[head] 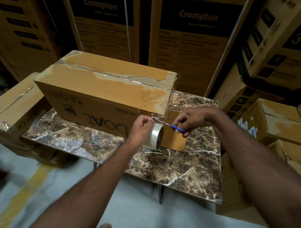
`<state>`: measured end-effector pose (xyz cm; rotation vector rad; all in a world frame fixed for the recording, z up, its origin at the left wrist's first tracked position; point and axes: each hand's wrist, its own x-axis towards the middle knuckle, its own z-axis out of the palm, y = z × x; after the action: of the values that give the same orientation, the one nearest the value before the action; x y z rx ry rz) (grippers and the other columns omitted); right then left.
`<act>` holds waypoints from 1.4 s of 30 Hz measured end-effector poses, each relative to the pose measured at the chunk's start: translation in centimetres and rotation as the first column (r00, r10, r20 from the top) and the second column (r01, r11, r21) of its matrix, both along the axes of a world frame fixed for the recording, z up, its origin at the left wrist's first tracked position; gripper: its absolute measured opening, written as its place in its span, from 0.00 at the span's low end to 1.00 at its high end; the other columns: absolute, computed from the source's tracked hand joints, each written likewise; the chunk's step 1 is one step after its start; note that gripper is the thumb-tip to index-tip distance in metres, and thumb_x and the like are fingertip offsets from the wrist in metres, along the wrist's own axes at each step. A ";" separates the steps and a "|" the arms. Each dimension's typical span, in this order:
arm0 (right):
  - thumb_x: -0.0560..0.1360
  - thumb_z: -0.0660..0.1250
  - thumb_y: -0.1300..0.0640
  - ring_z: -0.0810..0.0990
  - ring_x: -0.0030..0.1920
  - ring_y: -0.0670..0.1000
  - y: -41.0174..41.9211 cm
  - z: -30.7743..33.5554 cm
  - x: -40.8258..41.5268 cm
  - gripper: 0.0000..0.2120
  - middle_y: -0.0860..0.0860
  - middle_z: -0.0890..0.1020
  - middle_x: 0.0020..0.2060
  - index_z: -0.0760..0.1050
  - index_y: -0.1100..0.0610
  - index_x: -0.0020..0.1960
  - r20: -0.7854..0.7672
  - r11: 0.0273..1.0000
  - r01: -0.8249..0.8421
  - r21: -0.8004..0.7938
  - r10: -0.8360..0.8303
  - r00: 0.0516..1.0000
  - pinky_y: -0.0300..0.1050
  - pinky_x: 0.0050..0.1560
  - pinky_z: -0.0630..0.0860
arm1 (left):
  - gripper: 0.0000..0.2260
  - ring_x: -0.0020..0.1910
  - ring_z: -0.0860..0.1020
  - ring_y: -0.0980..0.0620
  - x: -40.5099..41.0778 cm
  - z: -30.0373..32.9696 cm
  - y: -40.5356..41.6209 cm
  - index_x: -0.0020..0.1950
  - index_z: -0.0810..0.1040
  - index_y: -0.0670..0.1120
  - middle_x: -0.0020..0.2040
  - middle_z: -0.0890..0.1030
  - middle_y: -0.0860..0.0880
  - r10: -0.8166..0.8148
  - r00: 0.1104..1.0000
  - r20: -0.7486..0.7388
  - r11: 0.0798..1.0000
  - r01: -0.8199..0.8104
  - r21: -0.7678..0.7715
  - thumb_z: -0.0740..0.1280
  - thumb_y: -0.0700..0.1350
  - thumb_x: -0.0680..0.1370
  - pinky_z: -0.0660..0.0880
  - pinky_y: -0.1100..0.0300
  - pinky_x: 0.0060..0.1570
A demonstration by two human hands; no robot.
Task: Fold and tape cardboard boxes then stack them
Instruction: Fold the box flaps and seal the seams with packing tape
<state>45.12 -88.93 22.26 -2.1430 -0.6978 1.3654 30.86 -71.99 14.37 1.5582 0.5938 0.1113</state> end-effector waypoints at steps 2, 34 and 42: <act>0.78 0.67 0.67 0.82 0.38 0.46 -0.2 -0.5 -0.3 0.10 0.53 0.81 0.45 0.77 0.64 0.59 0.062 0.999 -0.011 -0.030 0.013 0.998 0.35 0.36 0.78 | 0.05 0.47 0.77 0.47 0.2 0.1 0.1 0.55 0.75 0.46 0.58 0.78 0.45 -0.016 1.000 -0.011 0.999 0.016 0.034 0.62 0.45 0.83 0.76 0.51 0.45; 0.76 0.72 0.62 0.80 0.35 0.48 2.8 0.7 -0.7 0.17 0.52 0.83 0.38 0.79 0.65 0.63 -0.058 0.992 0.078 -0.094 -0.084 0.995 0.39 0.36 0.78 | 0.04 0.46 0.76 0.48 0.1 0.1 0.8 0.50 0.76 0.49 0.54 0.80 0.44 -0.081 0.996 0.029 0.997 0.080 0.021 0.62 0.46 0.83 0.74 0.52 0.45; 0.77 0.71 0.62 0.79 0.35 0.47 3.3 0.5 -1.3 0.12 0.48 0.84 0.37 0.82 0.62 0.59 0.085 0.997 0.003 -0.081 0.004 0.996 0.38 0.36 0.77 | 0.03 0.48 0.77 0.49 -0.3 0.2 1.1 0.50 0.77 0.49 0.52 0.81 0.48 -0.039 0.999 -0.002 0.999 0.039 -0.020 0.64 0.45 0.82 0.75 0.51 0.48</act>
<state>43.86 -85.65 22.71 -2.2765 -0.6858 1.3299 30.61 -70.93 14.58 1.5501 0.5645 0.0740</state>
